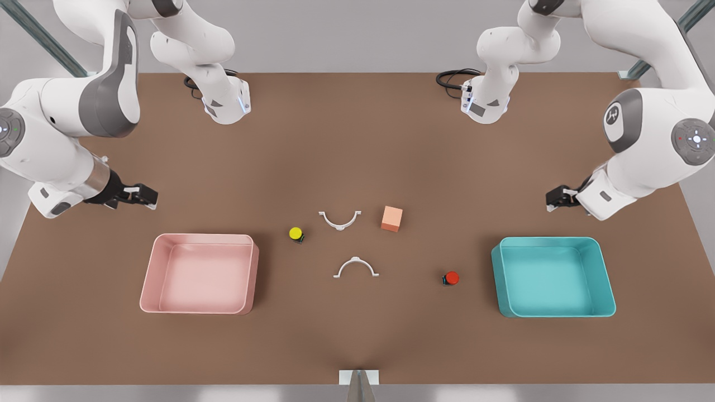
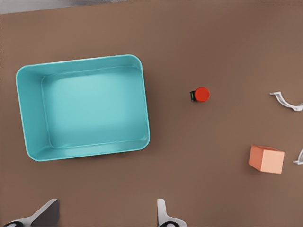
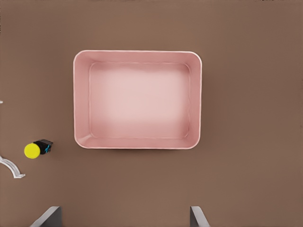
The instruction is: Place the red button in the blue storage box with the left arm, and place the yellow button in the pink storage box with the right arm
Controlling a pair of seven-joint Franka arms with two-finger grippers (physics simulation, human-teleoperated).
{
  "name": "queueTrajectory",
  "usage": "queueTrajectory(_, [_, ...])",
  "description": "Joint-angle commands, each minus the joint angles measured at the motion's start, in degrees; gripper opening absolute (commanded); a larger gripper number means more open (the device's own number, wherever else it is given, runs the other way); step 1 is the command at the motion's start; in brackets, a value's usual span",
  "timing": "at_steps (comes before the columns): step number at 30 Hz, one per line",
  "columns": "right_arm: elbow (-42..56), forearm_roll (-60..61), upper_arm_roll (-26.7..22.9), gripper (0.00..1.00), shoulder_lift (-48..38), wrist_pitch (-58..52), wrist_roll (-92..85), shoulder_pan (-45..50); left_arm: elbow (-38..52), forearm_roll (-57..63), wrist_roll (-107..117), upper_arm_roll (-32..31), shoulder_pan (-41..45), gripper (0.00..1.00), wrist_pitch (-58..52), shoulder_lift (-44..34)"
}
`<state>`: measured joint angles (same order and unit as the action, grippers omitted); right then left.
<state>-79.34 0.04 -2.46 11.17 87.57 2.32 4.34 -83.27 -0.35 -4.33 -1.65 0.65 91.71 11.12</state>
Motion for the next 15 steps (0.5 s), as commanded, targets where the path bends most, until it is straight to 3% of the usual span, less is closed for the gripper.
queueTrajectory(1, [0.0,0.0,0.0,1.0,0.0,1.8,1.5,0.2,0.1,0.4,-2.5,0.0,0.1,1.0,3.0,0.4])
queueTrajectory(4, [0.3,-0.1,0.2,1.0,0.0,1.7,1.1,0.8,1.7,0.3,1.8,-0.8,11.3,1.0,5.6,7.2])
queueTrajectory(6, [0.2,0.3,0.2,1.0,0.5,1.7,1.2,1.5,1.7,-0.3,3.5,-0.9,15.7,1.0,16.5,13.9])
queueTrajectory(10, [-1.2,0.4,3.1,1.0,5.2,4.8,5.0,2.2,1.1,-0.3,3.2,-0.9,17.1,1.0,28.2,22.8])
queueTrajectory(15, [-13.3,0.2,9.0,1.0,6.6,20.2,13.1,2.3,-0.8,-0.3,3.0,-0.8,17.1,1.0,35.3,26.3])
